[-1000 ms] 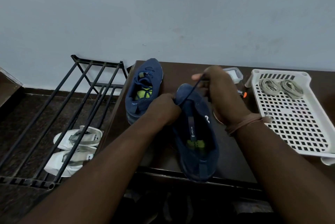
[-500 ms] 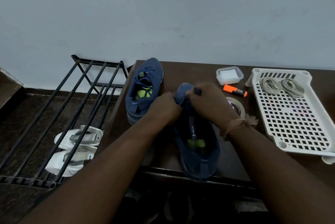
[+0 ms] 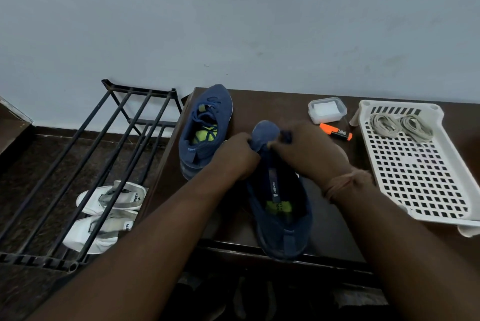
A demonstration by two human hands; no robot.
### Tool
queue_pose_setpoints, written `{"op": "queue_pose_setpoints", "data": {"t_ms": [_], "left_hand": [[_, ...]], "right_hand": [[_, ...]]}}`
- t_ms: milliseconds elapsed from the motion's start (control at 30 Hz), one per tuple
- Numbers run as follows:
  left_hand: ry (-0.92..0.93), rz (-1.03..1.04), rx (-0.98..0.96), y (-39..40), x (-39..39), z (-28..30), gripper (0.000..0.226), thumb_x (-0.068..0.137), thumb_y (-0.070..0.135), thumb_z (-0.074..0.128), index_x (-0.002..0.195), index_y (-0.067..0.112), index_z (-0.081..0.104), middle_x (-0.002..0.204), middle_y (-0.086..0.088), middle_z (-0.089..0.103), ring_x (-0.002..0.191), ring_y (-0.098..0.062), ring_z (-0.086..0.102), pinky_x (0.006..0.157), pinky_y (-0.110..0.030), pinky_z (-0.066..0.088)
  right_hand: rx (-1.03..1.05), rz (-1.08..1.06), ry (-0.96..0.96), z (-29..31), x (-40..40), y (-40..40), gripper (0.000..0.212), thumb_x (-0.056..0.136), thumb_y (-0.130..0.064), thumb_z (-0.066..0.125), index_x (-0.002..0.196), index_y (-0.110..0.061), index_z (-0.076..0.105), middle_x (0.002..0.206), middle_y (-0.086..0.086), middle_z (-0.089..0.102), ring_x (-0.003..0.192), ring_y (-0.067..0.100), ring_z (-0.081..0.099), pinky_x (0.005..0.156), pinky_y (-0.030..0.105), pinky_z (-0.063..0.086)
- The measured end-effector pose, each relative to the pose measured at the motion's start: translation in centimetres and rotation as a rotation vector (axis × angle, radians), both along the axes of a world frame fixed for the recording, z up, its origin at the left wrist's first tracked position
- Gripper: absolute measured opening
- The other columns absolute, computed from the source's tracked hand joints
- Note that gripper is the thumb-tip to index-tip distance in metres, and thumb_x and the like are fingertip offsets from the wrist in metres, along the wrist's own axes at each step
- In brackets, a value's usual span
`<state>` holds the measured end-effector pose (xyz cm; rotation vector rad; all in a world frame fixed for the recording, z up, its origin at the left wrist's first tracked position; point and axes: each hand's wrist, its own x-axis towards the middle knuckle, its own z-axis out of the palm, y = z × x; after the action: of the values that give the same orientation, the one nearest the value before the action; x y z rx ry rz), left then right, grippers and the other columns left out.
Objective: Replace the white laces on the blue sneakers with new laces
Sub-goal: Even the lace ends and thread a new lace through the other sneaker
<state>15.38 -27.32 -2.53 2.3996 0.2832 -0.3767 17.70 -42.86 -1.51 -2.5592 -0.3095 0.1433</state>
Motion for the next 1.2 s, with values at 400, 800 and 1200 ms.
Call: {"op": "queue_pose_setpoints", "data": {"t_ms": [400,800,1200], "left_hand": [[0.033,-0.029,0.061,-0.1,0.0,0.6,0.013,0.091,0.027,0.061,0.090,0.014,0.060,0.105,-0.014,0.068,0.103,-0.034,0.064,0.093,-0.044,0.054],[-0.271,0.089,0.120,2.6,0.9,3.6,0.039,0.088,0.050,0.067,0.071,0.018,0.056,0.070,0.001,0.061,0.071,-0.021,0.062,0.059,-0.029,0.041],[-0.875,0.543,-0.604,7.3,2.1,7.2,0.034,0.083,0.043,0.080,0.086,0.017,0.059,0.065,0.006,0.050,0.057,-0.010,0.045,0.054,-0.024,0.042]], "right_hand": [[0.995,-0.405,0.011,2.7,1.0,-0.2,0.010,0.088,-0.010,0.054,0.078,-0.007,0.053,0.058,-0.001,0.039,0.051,0.013,0.036,0.051,0.026,0.034],[0.672,-0.332,-0.037,2.2,0.8,-0.8,0.034,0.091,-0.023,0.053,0.072,0.005,0.048,0.061,0.003,0.042,0.060,0.015,0.040,0.059,0.031,0.035],[0.489,-0.352,-0.195,2.5,1.0,-1.8,0.048,0.093,-0.020,0.054,0.051,-0.016,0.030,0.036,-0.008,0.030,0.040,0.008,0.028,0.044,0.019,0.026]]}}
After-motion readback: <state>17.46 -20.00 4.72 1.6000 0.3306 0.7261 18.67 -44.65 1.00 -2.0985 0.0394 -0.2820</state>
